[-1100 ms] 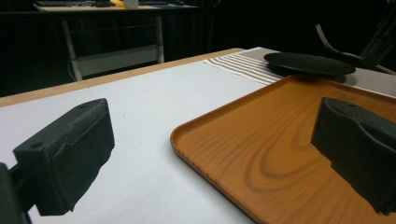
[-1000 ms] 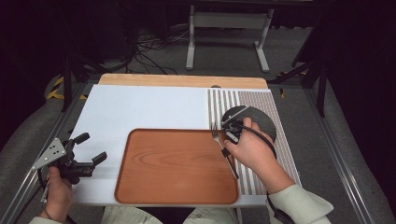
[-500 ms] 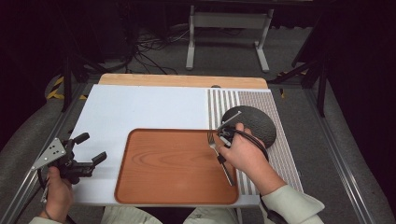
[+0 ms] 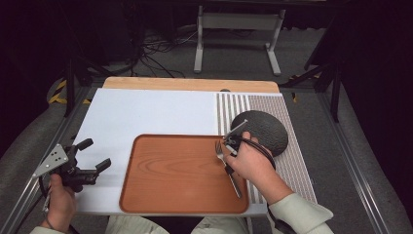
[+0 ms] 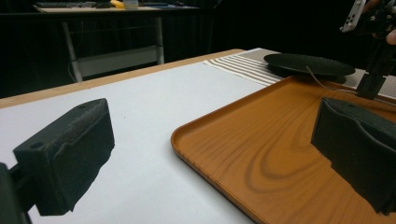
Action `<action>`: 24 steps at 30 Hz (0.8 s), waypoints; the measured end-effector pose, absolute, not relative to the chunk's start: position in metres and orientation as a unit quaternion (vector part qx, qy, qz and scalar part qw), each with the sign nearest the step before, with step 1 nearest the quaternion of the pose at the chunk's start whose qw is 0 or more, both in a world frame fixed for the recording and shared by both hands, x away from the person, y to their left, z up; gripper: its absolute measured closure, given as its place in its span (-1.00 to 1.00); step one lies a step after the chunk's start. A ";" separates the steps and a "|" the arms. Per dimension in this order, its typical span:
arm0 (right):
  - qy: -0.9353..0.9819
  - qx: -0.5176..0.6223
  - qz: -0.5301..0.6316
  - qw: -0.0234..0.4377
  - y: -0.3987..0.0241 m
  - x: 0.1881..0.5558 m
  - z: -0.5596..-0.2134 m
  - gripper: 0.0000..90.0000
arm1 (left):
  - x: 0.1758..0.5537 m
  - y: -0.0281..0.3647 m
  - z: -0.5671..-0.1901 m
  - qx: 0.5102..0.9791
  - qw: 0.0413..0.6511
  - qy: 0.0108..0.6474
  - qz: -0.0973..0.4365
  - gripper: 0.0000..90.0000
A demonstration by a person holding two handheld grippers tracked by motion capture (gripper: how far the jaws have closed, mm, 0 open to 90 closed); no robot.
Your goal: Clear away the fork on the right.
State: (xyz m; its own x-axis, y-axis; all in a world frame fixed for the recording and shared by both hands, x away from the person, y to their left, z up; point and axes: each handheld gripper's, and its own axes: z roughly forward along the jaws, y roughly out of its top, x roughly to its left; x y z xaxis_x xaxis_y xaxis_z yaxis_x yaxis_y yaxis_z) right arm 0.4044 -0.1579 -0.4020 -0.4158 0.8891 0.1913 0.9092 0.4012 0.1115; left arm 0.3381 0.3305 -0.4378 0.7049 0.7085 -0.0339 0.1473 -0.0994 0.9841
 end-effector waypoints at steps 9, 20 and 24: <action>-0.833 -0.542 -0.099 0.055 -0.158 0.406 -0.407 0.87 | 0.338 0.330 -0.438 0.702 0.599 0.305 0.236 -1.00; -0.831 -0.545 -0.095 0.057 -0.158 0.408 -0.411 0.87 | 0.338 0.331 -0.438 0.705 0.596 0.304 0.234 -1.00; -0.829 -0.549 -0.089 0.062 -0.158 0.408 -0.413 0.87 | 0.338 0.330 -0.438 0.706 0.596 0.303 0.234 -1.00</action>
State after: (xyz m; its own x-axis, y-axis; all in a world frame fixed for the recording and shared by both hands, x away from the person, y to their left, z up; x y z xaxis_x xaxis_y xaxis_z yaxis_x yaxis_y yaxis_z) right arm 0.4077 -0.1578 -0.4126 -0.3899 0.8989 0.1999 0.9208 0.3818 0.0790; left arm 0.3382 0.3304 -0.4375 0.7065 0.7070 -0.0308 0.1482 -0.1053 0.9833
